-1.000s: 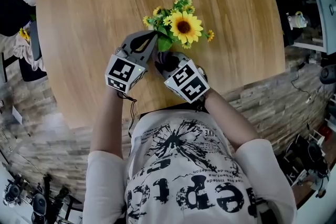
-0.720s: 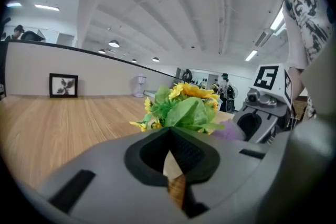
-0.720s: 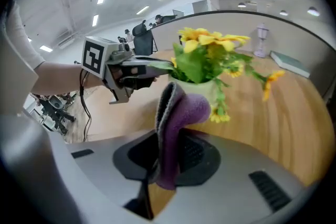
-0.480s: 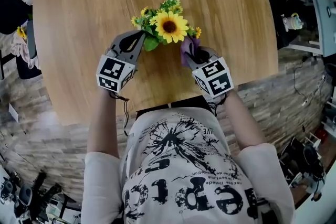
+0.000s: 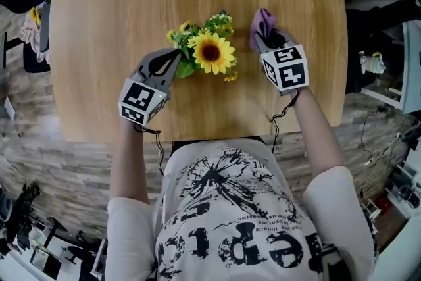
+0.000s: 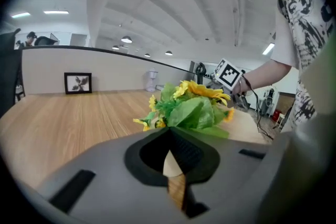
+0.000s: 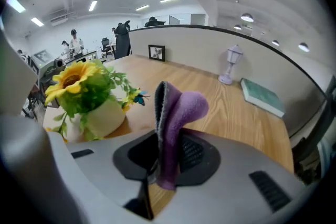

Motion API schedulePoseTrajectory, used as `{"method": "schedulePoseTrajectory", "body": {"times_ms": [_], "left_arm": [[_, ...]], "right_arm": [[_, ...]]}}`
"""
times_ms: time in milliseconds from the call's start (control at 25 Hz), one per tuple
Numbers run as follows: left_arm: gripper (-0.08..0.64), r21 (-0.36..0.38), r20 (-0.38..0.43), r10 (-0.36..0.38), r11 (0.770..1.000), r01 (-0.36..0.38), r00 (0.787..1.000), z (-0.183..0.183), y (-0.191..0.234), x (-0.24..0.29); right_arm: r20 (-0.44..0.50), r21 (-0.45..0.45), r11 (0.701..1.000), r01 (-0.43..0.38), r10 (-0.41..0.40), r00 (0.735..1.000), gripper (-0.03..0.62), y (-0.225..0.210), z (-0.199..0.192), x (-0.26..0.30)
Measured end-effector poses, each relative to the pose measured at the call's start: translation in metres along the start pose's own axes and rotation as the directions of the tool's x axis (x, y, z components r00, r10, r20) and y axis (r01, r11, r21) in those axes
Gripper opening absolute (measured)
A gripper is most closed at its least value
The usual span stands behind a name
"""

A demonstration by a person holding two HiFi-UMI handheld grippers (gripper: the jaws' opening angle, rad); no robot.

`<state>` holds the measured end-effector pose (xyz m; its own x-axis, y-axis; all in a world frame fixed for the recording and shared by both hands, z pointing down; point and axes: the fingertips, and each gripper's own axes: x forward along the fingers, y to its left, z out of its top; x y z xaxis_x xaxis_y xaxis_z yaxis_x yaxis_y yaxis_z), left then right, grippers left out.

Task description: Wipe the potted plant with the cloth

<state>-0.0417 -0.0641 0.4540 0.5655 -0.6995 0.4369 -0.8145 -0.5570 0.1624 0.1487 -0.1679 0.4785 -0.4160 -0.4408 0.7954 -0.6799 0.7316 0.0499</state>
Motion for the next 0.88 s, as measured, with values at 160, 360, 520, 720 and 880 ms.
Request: {"method": "schedulePoseTrajectory", "body": {"times_ms": [160,360,520,720,880], "left_arm": [[0.003,-0.051,-0.005,0.032,0.998,-0.032,0.999,0.000,0.003,-0.001],[0.003,-0.062,-0.025,0.059,0.996,-0.061,0.998,-0.001,0.002,-0.003],[0.003,-0.096,-0.020,0.082,0.992,-0.084,0.996,-0.004,0.004,0.000],[0.003,-0.115,-0.011,0.084,0.990,-0.085,0.996,0.003,-0.001,0.004],[0.003,-0.126,-0.013,0.083,0.988,-0.084,0.996,0.000,0.005,0.002]], "right_arm": [[0.027,-0.136,0.990,-0.031,0.035,0.999,0.077,-0.012,0.046,0.031],[0.095,-0.257,0.963,-0.082,0.110,0.989,0.077,0.009,0.104,0.065],[0.114,-0.352,0.922,-0.161,0.213,0.970,0.077,0.039,0.135,0.088],[0.067,-0.462,0.824,-0.329,0.402,0.913,0.077,0.084,0.139,0.090],[-0.046,-0.515,0.715,-0.474,0.528,0.848,0.077,0.122,0.120,0.096]]}}
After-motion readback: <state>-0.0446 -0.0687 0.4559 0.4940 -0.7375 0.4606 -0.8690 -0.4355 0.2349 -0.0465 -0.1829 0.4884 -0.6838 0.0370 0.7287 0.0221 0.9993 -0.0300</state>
